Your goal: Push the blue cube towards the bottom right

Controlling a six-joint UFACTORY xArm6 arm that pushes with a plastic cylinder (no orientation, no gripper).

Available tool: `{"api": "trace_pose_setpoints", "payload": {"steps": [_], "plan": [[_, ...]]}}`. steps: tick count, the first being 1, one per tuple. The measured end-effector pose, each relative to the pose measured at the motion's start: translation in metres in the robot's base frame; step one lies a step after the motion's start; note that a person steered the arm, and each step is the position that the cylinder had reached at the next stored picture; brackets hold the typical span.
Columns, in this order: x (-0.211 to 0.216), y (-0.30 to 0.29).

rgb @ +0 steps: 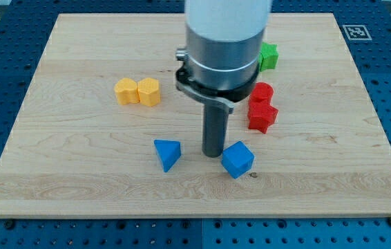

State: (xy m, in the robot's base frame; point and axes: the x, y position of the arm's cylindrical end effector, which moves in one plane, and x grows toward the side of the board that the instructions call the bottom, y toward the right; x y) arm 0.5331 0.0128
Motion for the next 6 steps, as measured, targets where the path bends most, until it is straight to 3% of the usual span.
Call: {"api": "trace_pose_setpoints", "payload": {"steps": [1,2,4,5,6], "plan": [[0.008,0.01],[0.028,0.065],[0.06,0.069],[0.05,0.138],[0.049,0.163]]}}
